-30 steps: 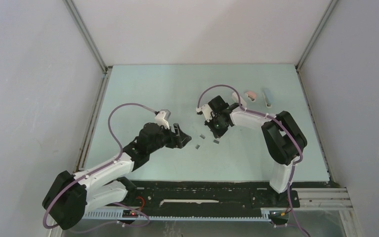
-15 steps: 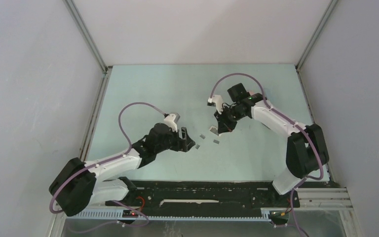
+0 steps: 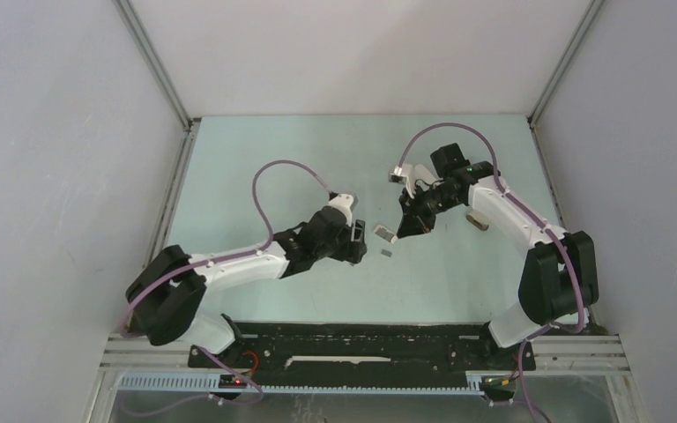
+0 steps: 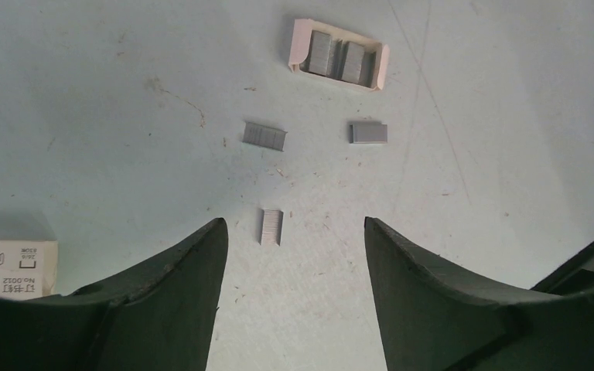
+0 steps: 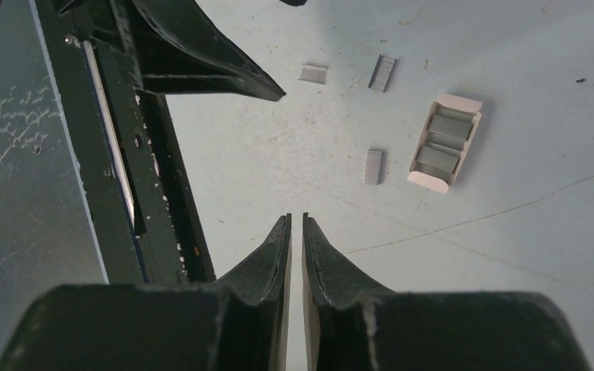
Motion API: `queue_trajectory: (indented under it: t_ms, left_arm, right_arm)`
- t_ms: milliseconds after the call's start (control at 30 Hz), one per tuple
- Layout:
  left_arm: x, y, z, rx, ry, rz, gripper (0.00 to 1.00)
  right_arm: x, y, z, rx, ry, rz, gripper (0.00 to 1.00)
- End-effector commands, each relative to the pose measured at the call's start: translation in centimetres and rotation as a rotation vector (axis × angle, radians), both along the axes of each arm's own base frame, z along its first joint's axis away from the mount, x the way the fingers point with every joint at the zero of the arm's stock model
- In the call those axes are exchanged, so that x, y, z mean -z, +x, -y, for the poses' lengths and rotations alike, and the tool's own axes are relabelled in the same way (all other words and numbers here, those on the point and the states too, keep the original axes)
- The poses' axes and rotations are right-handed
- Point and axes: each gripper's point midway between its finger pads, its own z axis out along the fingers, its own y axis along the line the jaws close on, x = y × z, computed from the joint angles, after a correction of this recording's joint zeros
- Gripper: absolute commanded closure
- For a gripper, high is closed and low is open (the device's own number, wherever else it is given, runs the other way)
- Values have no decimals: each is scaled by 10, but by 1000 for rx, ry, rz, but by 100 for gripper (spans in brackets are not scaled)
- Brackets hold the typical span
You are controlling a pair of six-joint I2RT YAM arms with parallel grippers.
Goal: Unload the staples from the stapler
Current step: Adjust the staple box at the center of the board.
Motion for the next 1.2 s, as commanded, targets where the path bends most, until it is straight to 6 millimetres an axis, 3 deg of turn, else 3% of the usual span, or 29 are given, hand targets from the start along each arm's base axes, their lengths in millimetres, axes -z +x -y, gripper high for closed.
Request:
queue_trajectory:
  t_ms: [0,200,300,500,767,1167]
  left_arm:
    - [-2,9,5,-12,96,17,30]
    - [4,9,14,1,121,4,32]
    - [6,9,12,-7,124,7,33]
    - [-1,2,2,-10,95,36,35]
    - [-19,-8,-22,-38,35,114,35]
    - [-26,-15,-33,-60,-35,152,34]
  right_arm:
    - [-14,5,-2,-7,26,39,83]
    - [21,21,-3,103,-80,-51,89]
    - [48,26,-12,143,-179,-73,97]
    - [81,26,-33,138,-328,-8,99]
    - [99,40,-37,171,-423,60,100]
    - [118,55,-22,225,-520,101,100]
